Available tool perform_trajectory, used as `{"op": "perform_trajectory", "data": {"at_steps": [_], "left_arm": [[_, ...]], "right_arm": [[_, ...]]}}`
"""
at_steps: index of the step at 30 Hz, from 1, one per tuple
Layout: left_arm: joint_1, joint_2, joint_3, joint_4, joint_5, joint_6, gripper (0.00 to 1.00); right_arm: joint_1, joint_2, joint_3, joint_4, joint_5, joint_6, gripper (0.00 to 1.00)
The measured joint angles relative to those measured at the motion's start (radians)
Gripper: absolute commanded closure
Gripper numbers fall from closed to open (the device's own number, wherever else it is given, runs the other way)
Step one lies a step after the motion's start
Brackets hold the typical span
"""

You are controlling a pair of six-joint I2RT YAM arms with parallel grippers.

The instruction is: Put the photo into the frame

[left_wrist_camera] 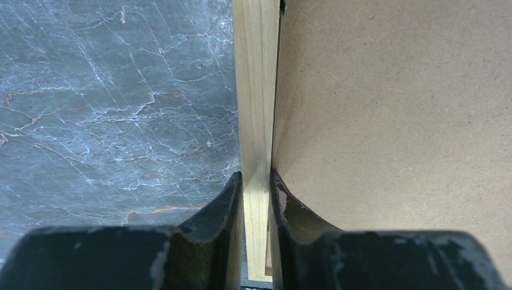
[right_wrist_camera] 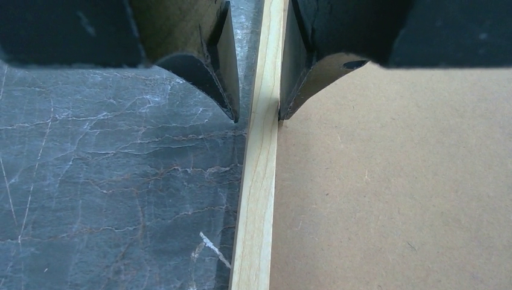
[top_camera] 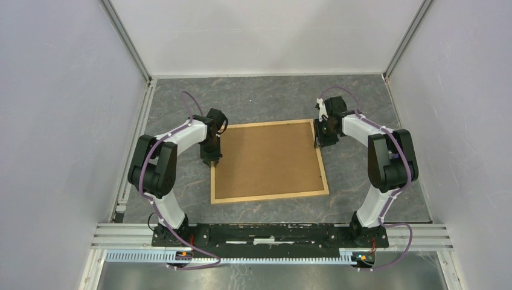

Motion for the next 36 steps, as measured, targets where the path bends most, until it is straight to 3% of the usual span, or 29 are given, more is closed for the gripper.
{"op": "perform_trajectory", "data": {"at_steps": [36], "left_arm": [[0.000,0.000,0.000,0.000,0.000,0.000,0.98]], "right_arm": [[-0.002,-0.003,0.011,-0.006,0.024,-0.002,0.67]]}}
